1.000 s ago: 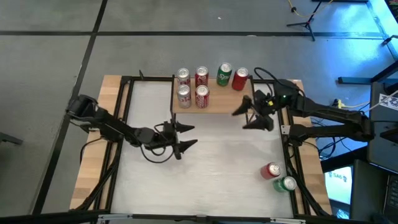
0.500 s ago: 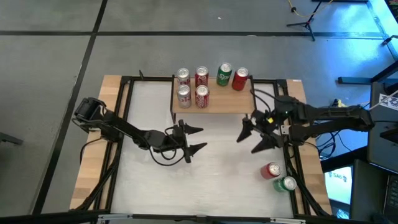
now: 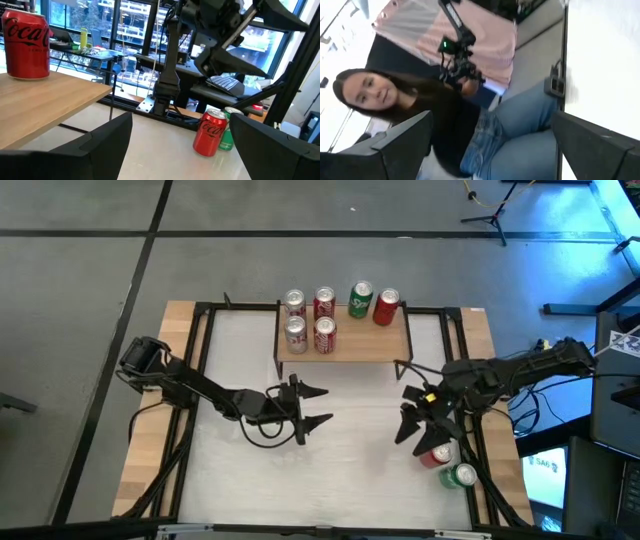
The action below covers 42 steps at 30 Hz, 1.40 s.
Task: Place canned beverage on shelf
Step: Put the red-black soda can aligned with the other red-black soda can on the shelf
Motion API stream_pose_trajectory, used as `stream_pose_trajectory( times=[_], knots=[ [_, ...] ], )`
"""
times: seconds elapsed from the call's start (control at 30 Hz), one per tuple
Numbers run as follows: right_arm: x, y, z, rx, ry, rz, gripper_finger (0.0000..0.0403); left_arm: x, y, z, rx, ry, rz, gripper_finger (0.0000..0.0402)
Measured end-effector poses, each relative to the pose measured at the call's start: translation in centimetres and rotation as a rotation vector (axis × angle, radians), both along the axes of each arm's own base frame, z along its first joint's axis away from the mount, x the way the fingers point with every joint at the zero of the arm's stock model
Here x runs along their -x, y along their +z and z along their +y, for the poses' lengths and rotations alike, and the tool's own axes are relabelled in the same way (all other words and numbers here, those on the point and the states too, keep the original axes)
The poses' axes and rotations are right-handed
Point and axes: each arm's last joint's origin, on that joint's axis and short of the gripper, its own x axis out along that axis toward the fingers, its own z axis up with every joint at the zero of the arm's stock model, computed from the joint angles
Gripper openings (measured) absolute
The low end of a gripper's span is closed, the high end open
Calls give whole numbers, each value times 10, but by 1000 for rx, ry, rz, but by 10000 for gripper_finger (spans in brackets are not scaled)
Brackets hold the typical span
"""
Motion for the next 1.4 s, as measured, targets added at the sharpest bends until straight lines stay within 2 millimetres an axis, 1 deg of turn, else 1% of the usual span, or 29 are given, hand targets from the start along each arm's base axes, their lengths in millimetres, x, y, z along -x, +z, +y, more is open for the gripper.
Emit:
stream_pose_trajectory(
  times=[0.07,0.2,0.23,0.33,0.4,0.47,0.63,0.7,0.77,0.9,1.13,1.4],
  knots=[
    [2,-2,3,3,20,19,399,0,0,0,0,0,1,325],
    [6,-6,6,28,-65,88,399,0,0,0,0,0,2,325],
    [9,-7,5,49,-90,119,399,0,0,0,0,0,2,325],
    [20,-8,5,158,-162,284,399,0,-1,0,-1,0,5,325],
    [30,-2,4,252,-212,374,399,0,-1,0,-3,0,11,325],
    [39,6,4,337,-251,427,399,0,-2,0,-4,0,14,325],
    [54,31,8,467,-314,431,399,0,-2,0,-5,0,18,325],
    [59,34,11,514,-310,451,399,0,-2,0,-5,0,18,325],
    [63,31,14,569,-309,505,399,0,-2,0,-6,0,18,325],
    [68,17,23,706,-255,627,399,0,-2,0,-5,0,18,325],
    [66,4,46,831,-174,655,399,0,-2,0,-5,0,18,325],
    [65,-15,70,940,-171,768,399,0,-2,0,-5,0,18,325]
  ],
)
